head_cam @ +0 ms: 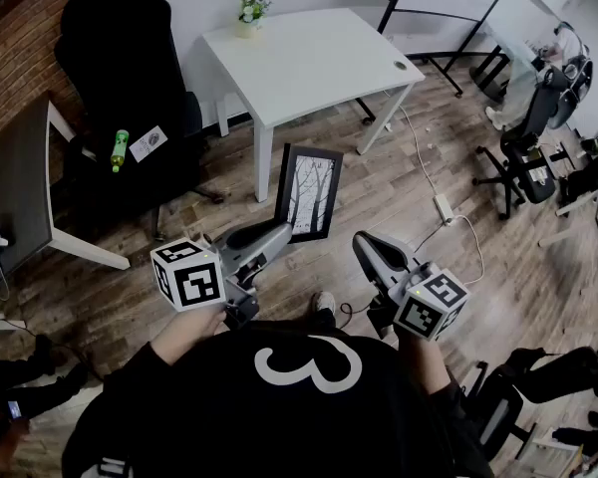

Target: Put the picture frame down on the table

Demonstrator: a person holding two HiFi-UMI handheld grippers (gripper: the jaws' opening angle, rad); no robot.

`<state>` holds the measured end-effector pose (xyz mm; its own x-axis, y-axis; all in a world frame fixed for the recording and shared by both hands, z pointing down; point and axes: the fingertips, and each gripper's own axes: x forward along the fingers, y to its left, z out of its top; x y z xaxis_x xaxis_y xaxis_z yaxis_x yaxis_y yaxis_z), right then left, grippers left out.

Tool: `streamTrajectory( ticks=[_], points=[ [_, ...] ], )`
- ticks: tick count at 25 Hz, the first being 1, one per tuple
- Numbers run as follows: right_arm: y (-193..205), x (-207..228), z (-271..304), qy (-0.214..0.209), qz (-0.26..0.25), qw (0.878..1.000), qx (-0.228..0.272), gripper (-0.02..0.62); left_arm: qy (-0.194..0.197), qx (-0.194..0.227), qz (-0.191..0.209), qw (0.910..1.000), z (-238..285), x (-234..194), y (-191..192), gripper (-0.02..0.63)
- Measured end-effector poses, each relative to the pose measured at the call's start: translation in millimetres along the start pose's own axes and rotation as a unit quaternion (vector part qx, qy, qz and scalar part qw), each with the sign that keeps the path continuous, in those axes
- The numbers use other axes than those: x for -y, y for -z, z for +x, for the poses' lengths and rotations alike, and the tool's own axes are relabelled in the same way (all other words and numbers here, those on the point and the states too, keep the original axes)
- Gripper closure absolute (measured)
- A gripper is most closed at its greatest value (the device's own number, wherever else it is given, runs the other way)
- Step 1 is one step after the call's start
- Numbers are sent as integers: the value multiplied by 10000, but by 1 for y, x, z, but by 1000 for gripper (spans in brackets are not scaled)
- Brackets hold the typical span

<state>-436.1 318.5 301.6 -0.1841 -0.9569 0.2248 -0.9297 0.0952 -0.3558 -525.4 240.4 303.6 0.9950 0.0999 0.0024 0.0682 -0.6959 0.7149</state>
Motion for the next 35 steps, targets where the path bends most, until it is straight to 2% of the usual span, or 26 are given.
streamTrajectory(
  ticks=[17,22,35],
  points=[
    [9,20,8,-179,255,9995,76,571,-116,-59,-104,9999,14,-19,10,525],
    [-2,62,-20,-193,414,9988,150,571,-144,-151,-116,9997,65,-6,17,525],
    [-39,189,-53,-21,638,9975,308,571,-165,-407,-161,9989,200,-11,18,525]
  ],
)
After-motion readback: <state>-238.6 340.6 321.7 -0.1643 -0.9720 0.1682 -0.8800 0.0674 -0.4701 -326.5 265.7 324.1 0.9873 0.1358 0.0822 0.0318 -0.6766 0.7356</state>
